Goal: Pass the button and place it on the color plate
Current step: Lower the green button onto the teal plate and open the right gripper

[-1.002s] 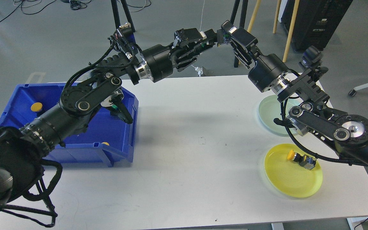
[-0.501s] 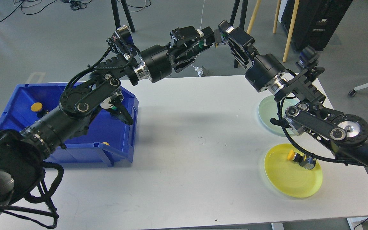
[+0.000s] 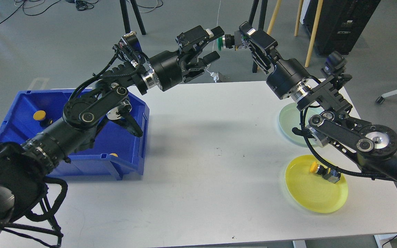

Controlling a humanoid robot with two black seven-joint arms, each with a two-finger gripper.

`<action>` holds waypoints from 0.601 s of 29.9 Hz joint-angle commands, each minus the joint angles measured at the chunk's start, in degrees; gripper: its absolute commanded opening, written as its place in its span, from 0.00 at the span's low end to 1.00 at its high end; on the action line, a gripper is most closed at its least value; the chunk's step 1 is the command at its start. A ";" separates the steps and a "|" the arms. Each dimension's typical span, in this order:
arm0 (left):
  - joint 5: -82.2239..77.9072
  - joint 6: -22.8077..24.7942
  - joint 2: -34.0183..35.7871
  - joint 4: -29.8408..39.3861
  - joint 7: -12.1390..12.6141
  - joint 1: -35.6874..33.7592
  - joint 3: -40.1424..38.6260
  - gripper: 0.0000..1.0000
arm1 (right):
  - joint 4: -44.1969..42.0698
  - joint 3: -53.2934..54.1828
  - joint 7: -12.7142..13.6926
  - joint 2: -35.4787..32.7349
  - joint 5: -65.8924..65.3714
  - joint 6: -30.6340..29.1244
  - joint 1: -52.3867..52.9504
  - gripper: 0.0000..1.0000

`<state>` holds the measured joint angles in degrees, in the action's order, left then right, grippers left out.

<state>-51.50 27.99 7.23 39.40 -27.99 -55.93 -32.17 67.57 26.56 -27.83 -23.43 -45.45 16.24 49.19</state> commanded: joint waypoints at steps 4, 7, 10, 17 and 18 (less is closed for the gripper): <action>1.22 0.01 0.94 -0.81 -0.01 0.12 0.09 0.91 | -0.16 7.97 0.05 -2.84 2.63 1.25 -4.36 0.01; 3.33 0.01 2.69 -1.17 -0.01 0.12 0.18 0.91 | -4.00 11.14 0.05 -3.72 6.24 4.05 -8.48 0.01; 5.35 0.01 5.33 -1.60 -0.01 0.56 0.27 0.92 | -12.79 11.15 0.14 -3.38 7.13 8.18 -11.39 0.01; 7.11 0.01 9.81 -1.96 -0.01 2.58 0.35 0.92 | -32.21 2.12 2.16 1.27 6.77 11.76 -14.21 0.01; 7.11 0.01 9.90 -1.78 -0.01 2.93 0.35 0.92 | -35.37 -1.12 2.25 2.68 6.77 11.76 -13.86 0.01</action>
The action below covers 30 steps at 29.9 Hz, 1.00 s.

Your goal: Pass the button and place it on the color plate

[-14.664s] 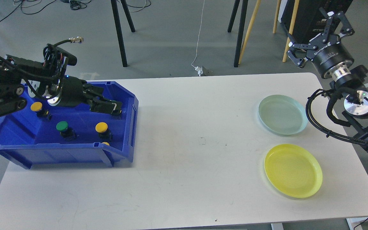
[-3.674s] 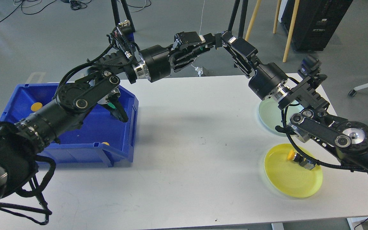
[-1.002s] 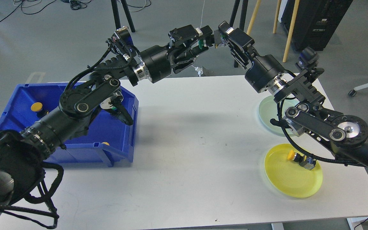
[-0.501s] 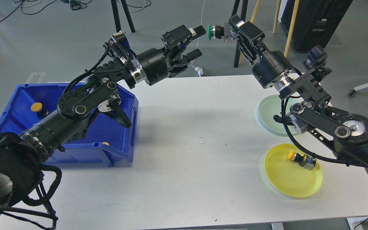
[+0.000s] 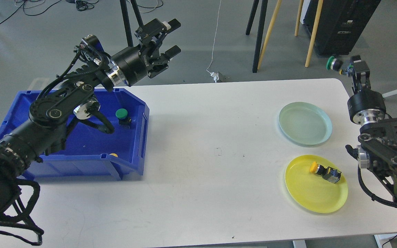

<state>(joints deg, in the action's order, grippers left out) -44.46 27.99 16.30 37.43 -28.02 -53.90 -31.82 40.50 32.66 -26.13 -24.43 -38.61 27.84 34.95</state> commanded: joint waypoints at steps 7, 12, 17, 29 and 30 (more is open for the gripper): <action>0.16 0.01 0.75 0.89 0.02 2.92 -0.09 0.92 | -23.70 -22.28 0.55 12.82 0.21 0.16 5.12 0.02; 0.16 0.01 0.75 0.98 0.02 3.01 -0.26 0.92 | -27.84 -23.35 1.78 16.07 0.12 0.16 6.71 0.16; 0.16 0.01 0.84 0.98 0.02 3.01 -0.35 0.92 | -28.02 -24.84 3.10 16.43 0.21 0.16 6.53 0.41; 0.16 0.01 1.02 0.98 0.02 3.01 -0.26 0.92 | -26.88 -23.79 3.28 16.61 0.64 0.16 6.71 0.98; 0.16 0.01 1.02 0.98 0.02 2.92 -0.26 0.92 | -26.36 -23.18 3.27 16.43 1.34 0.16 7.32 0.98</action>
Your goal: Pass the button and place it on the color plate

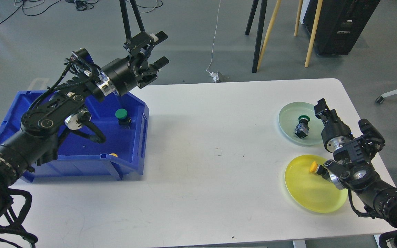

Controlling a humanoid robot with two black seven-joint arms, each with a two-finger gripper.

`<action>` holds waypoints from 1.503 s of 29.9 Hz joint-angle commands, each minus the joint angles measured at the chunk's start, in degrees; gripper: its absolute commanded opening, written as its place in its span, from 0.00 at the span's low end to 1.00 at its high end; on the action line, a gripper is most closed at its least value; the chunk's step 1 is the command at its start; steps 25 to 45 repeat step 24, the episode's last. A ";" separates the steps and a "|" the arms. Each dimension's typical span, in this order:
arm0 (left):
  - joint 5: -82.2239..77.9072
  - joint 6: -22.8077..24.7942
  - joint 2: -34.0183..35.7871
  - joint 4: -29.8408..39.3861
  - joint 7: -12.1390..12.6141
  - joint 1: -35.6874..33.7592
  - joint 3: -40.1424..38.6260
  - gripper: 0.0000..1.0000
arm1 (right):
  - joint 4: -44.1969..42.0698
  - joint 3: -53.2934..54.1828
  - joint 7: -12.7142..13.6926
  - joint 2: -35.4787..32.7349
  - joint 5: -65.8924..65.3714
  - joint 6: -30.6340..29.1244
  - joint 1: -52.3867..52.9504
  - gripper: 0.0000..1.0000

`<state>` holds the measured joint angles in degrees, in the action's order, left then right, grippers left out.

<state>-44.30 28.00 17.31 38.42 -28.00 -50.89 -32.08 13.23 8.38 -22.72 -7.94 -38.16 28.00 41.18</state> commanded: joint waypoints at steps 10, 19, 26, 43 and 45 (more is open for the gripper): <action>2.18 0.00 6.85 -0.97 0.00 -1.49 -0.44 0.97 | 35.45 26.58 1.09 -17.64 18.54 -25.92 8.30 0.98; 12.12 0.00 8.97 -1.06 0.00 -2.73 -1.58 0.99 | 33.26 33.46 4.61 -16.33 30.52 -56.00 7.77 0.98; 18.78 0.00 4.85 -1.76 0.00 -2.64 -2.45 1.00 | 33.79 34.78 4.00 -14.82 30.60 -56.00 6.81 0.98; 18.78 0.00 4.85 -1.76 0.00 -2.64 -2.45 1.00 | 33.79 34.78 4.00 -14.82 30.60 -56.00 6.81 0.98; 18.78 0.00 4.85 -1.76 0.00 -2.64 -2.45 1.00 | 33.79 34.78 4.00 -14.82 30.60 -56.00 6.81 0.98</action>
